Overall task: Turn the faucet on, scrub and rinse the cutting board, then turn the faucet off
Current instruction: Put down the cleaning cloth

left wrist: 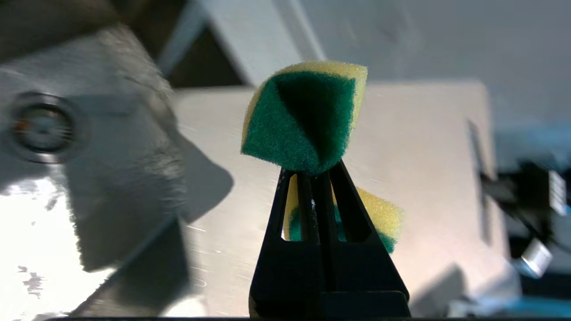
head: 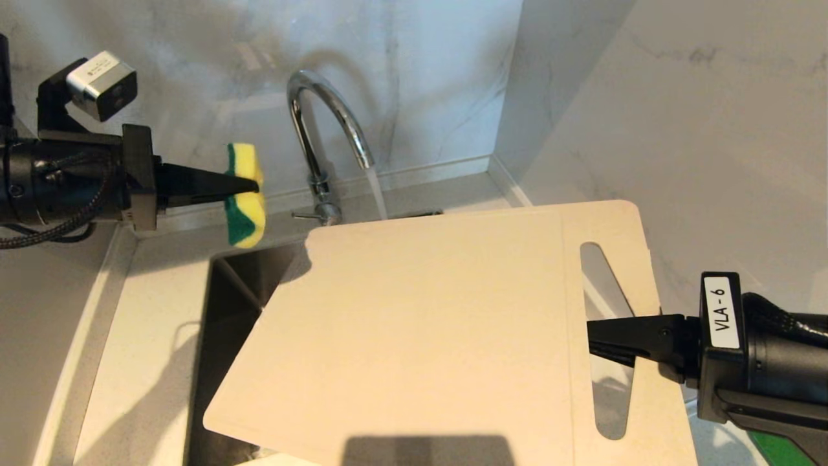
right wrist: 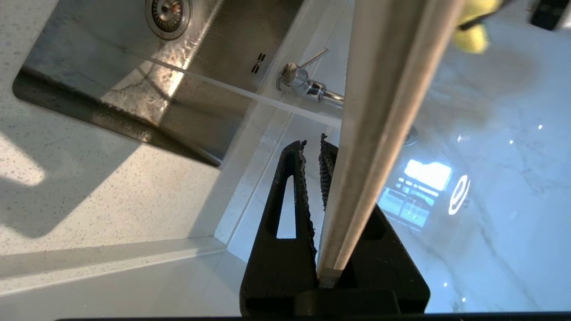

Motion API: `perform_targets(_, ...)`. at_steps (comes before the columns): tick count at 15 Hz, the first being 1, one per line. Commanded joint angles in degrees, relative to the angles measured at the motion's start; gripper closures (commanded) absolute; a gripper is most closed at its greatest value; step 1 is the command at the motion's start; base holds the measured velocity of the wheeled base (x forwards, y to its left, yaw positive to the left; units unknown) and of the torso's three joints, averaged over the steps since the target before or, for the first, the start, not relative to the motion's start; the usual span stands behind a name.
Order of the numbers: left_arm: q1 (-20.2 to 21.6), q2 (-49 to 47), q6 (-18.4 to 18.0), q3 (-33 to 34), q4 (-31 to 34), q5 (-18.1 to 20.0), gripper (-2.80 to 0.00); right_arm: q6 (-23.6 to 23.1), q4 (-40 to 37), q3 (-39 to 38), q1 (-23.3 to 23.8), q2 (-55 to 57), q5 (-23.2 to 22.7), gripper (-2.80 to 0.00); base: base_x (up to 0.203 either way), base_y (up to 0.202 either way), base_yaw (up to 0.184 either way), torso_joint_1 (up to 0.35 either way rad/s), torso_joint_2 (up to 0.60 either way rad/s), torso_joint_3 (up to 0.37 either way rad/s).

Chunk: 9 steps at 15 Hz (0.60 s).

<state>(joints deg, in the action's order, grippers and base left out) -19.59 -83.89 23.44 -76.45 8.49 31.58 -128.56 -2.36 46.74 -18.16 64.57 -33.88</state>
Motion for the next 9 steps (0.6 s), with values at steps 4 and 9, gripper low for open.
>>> perform_targets(4, -17.6, 2.8, -0.6, 6.3, 2.1, -8.5, 0.00, -0.7, 0.3, -0.4, 0.0, 0.3, -0.2, 0.00, 0.000, 0.000, 0.000, 0.000, 0.00, 0.000)
perform_targets(9, -15.3, 1.7, -10.8, 19.1, -4.1, -10.0, 0.00, -0.7, 0.3, -0.4, 0.1, 0.9, -0.2, 0.00, 0.000, 0.000, 0.000, 0.000, 0.00, 0.000)
